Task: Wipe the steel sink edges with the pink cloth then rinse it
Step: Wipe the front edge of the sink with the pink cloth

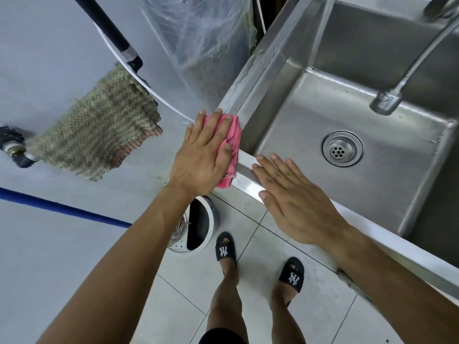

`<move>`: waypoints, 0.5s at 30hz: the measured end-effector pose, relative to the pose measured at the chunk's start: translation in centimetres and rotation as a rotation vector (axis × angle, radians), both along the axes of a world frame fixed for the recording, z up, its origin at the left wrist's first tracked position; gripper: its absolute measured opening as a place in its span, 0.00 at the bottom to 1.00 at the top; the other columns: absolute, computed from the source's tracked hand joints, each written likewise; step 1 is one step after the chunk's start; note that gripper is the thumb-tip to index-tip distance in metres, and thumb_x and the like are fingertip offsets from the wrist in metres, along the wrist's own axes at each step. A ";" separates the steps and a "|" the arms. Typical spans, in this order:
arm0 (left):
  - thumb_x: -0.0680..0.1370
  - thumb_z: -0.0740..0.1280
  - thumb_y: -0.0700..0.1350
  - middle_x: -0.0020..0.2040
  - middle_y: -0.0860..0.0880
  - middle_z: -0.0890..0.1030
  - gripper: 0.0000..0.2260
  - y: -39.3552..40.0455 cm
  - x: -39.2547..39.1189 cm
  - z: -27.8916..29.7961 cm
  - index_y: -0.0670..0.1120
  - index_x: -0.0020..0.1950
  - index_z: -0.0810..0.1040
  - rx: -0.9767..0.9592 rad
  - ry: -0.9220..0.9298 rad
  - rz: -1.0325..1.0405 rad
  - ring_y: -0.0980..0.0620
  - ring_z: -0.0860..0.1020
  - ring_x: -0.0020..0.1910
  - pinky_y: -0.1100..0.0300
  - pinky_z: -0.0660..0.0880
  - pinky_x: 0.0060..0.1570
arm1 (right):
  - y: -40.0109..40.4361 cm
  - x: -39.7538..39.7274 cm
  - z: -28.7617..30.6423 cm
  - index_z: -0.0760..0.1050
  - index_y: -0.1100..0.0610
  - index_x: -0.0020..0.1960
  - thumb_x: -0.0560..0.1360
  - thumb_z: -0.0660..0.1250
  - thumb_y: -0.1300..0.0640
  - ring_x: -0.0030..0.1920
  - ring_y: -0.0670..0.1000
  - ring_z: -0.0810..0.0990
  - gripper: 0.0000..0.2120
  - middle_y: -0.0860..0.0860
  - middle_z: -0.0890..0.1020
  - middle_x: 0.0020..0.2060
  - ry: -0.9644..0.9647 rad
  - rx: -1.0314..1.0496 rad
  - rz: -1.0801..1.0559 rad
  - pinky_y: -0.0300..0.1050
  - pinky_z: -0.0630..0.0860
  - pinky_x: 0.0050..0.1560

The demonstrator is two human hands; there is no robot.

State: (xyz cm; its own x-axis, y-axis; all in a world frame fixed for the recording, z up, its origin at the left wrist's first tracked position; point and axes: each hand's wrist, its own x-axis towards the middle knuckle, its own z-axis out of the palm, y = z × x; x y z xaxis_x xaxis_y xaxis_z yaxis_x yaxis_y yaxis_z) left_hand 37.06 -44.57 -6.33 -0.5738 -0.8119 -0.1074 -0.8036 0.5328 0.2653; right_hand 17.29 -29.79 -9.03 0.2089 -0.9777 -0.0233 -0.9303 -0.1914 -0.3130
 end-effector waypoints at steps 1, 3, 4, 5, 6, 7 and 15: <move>0.87 0.47 0.55 0.85 0.52 0.49 0.26 -0.5 0.3 0.0 0.53 0.85 0.50 -0.004 -0.013 -0.047 0.48 0.41 0.84 0.52 0.38 0.79 | -0.3 0.2 0.0 0.60 0.59 0.82 0.86 0.47 0.48 0.83 0.53 0.54 0.27 0.54 0.59 0.82 -0.001 0.002 -0.014 0.53 0.51 0.82; 0.87 0.48 0.55 0.85 0.52 0.49 0.26 -1.9 0.6 0.2 0.53 0.85 0.50 -0.017 -0.029 -0.136 0.48 0.42 0.84 0.54 0.37 0.79 | -1.2 1.0 0.1 0.60 0.59 0.82 0.86 0.47 0.48 0.83 0.54 0.55 0.28 0.54 0.60 0.82 -0.009 -0.009 -0.047 0.53 0.51 0.82; 0.87 0.48 0.55 0.85 0.51 0.50 0.26 -2.7 0.6 0.2 0.53 0.85 0.51 -0.023 -0.030 -0.174 0.47 0.42 0.84 0.53 0.37 0.79 | -1.8 1.5 0.1 0.61 0.60 0.81 0.86 0.47 0.48 0.83 0.55 0.55 0.28 0.55 0.60 0.82 -0.011 -0.019 -0.063 0.54 0.52 0.82; 0.87 0.49 0.55 0.85 0.51 0.50 0.26 -3.6 0.4 0.2 0.53 0.85 0.51 -0.027 -0.027 -0.210 0.47 0.43 0.84 0.52 0.38 0.79 | -2.3 2.0 0.2 0.61 0.60 0.81 0.86 0.47 0.49 0.83 0.55 0.56 0.27 0.55 0.61 0.82 -0.007 -0.025 -0.077 0.55 0.54 0.82; 0.87 0.49 0.54 0.85 0.51 0.51 0.25 -4.5 0.2 0.2 0.52 0.85 0.52 -0.034 -0.026 -0.246 0.47 0.43 0.84 0.51 0.39 0.80 | -2.6 2.5 0.2 0.60 0.60 0.82 0.86 0.48 0.49 0.83 0.55 0.56 0.27 0.56 0.60 0.82 0.002 -0.026 -0.088 0.56 0.55 0.82; 0.87 0.49 0.54 0.85 0.50 0.52 0.25 -5.3 -0.1 0.2 0.52 0.85 0.53 -0.045 -0.024 -0.284 0.46 0.44 0.84 0.50 0.41 0.80 | -2.8 2.8 0.2 0.59 0.60 0.82 0.87 0.48 0.49 0.83 0.55 0.55 0.27 0.56 0.60 0.82 0.014 -0.025 -0.096 0.56 0.55 0.82; 0.86 0.49 0.52 0.84 0.46 0.57 0.25 -9.8 -3.0 -0.4 0.46 0.83 0.58 -0.063 0.047 -0.432 0.41 0.47 0.84 0.46 0.46 0.82 | -3.0 3.1 0.1 0.58 0.59 0.82 0.87 0.47 0.48 0.83 0.54 0.54 0.27 0.54 0.59 0.82 0.037 -0.021 -0.121 0.56 0.57 0.82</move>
